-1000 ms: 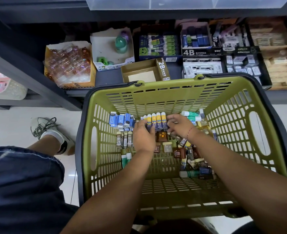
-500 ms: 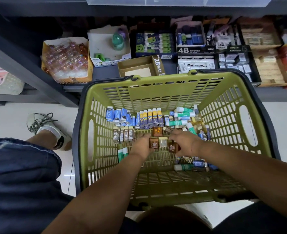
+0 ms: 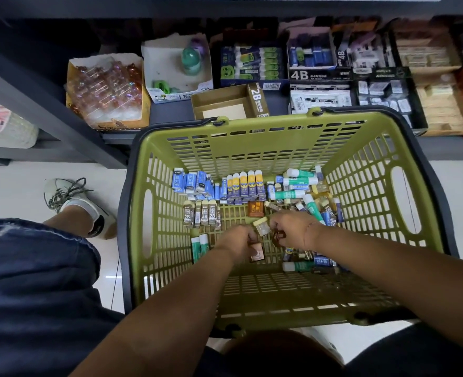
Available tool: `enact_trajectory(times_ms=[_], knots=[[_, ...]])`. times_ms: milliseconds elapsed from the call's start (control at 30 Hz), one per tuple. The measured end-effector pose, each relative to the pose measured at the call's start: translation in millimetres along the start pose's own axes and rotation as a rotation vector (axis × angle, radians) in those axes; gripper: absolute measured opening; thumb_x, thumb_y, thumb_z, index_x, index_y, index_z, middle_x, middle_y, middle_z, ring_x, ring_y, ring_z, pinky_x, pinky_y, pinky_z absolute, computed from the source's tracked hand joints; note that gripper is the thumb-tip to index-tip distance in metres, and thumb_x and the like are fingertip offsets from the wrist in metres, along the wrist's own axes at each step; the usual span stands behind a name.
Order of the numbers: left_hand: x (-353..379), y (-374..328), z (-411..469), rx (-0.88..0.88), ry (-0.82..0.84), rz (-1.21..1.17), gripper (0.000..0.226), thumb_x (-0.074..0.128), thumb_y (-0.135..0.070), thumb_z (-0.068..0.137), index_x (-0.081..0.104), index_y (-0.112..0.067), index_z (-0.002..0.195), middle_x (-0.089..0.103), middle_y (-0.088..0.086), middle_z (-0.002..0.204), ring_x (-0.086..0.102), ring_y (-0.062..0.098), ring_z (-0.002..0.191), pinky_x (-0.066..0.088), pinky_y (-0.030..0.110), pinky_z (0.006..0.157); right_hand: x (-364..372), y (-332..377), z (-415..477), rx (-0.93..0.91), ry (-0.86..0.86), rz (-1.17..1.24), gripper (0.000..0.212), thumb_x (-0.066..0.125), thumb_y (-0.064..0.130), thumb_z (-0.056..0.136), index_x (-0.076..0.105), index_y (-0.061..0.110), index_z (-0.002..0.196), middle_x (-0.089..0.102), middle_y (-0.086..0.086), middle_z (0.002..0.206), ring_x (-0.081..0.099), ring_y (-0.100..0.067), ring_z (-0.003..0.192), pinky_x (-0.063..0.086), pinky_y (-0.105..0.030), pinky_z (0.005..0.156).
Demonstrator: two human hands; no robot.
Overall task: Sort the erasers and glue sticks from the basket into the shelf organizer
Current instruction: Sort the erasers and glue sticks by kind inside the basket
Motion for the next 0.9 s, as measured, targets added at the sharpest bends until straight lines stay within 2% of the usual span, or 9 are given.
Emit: enact_trajectory(times_ms=[100,200,300,400,500,633,733,800,900], knots=[[5.3,5.0,-1.1,-0.006,0.088,0.015,0.019,0.076,-0.011,0.078,0.069,-0.019,0.094,0.066,-0.002,0.111,0.06,0.017,0.105,0.047,0.031,0.099,8.9,2.7,-1.3,-0.02,0.071,-0.119,0.053,0.066,0.021,0.087,0.042,0.015,0.134,0.042,-0.006,0.141,0.057,-0.025,0.111,0.053,-0.035,0.087],[2.8,9.4,-2.6,-0.041,0.115,-0.065,0.019,0.074,-0.009,0.08,0.071,-0.012,0.098,0.066,0.002,0.113,0.06,0.02,0.109,0.046,0.031,0.101,16.2,3.7,-3.0,-0.03,0.085,-0.108,0.051,0.067,0.017,0.086,0.042,0.015,0.13,0.057,-0.006,0.12,0.059,-0.023,0.098,0.053,-0.033,0.077],[-5.3,16.9,-3.5,-0.072,0.131,-0.131,0.02,0.073,-0.01,0.082,0.073,-0.009,0.102,0.066,-0.001,0.109,0.06,0.016,0.105,0.048,0.021,0.094,19.2,2.3,-5.0,-0.008,0.058,0.049,0.048,0.073,0.023,0.081,0.046,0.019,0.12,0.059,-0.001,0.109,0.056,-0.018,0.088,0.049,-0.029,0.071],[-10.7,24.9,-3.2,-0.129,0.111,-0.182,0.016,0.075,-0.012,0.081,0.074,-0.02,0.095,0.068,-0.004,0.108,0.062,0.016,0.103,0.047,0.032,0.101,19.8,4.3,-6.1,0.006,0.041,0.283,0.051,0.077,0.024,0.077,0.048,0.021,0.12,0.053,0.002,0.119,0.053,-0.016,0.103,0.047,-0.028,0.086],[-12.5,25.1,-2.1,-0.146,0.094,-0.201,0.015,0.075,-0.017,0.083,0.075,-0.022,0.097,0.071,-0.004,0.11,0.063,0.011,0.095,0.049,0.031,0.098,23.3,7.0,-6.7,-0.008,0.076,0.328,0.05,0.077,0.022,0.078,0.053,0.018,0.121,0.054,0.0,0.12,0.054,-0.015,0.105,0.048,-0.03,0.09],[-14.0,18.9,-4.4,-0.134,0.119,-0.201,0.02,0.072,-0.019,0.085,0.074,-0.021,0.105,0.067,-0.002,0.12,0.059,0.01,0.094,0.047,0.027,0.097,27.3,4.4,-8.1,0.0,0.097,0.397,0.033,0.071,0.012,0.084,0.063,0.013,0.116,0.061,-0.003,0.117,0.057,-0.011,0.097,0.048,-0.024,0.089],[-12.8,14.9,-5.9,-0.138,0.158,-0.139,0.025,0.07,-0.018,0.087,0.071,-0.019,0.112,0.064,-0.002,0.124,0.058,0.008,0.089,0.047,0.016,0.081,26.3,2.9,-8.5,0.023,0.105,0.462,0.031,0.069,0.008,0.085,0.064,0.01,0.115,0.063,-0.004,0.112,0.057,-0.011,0.095,0.049,-0.027,0.092],[-10.5,13.9,-5.7,-0.156,0.209,-0.158,0.029,0.07,-0.012,0.086,0.068,-0.014,0.115,0.062,0.003,0.125,0.063,0.012,0.087,0.053,0.018,0.075,26.8,5.0,-8.6,0.033,0.131,0.474,0.035,0.069,0.01,0.085,0.062,0.009,0.119,0.063,-0.004,0.11,0.059,-0.014,0.095,0.05,-0.029,0.092],[-5.9,8.1,-8.9,-0.154,0.285,-0.136,0.034,0.07,-0.011,0.085,0.064,-0.01,0.119,0.061,0.004,0.119,0.063,0.015,0.091,0.056,0.022,0.078,29.2,12.6,-8.3,0.006,0.145,0.382,0.032,0.069,0.014,0.086,0.064,0.013,0.117,0.063,-0.003,0.113,0.059,-0.016,0.099,0.048,-0.027,0.087]])
Point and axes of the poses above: each hand's wrist, its own z-axis towards the middle knuckle, its own x-axis out of the palm, y = z × x, the point moved 1 cm from there along z, towards the middle knuckle
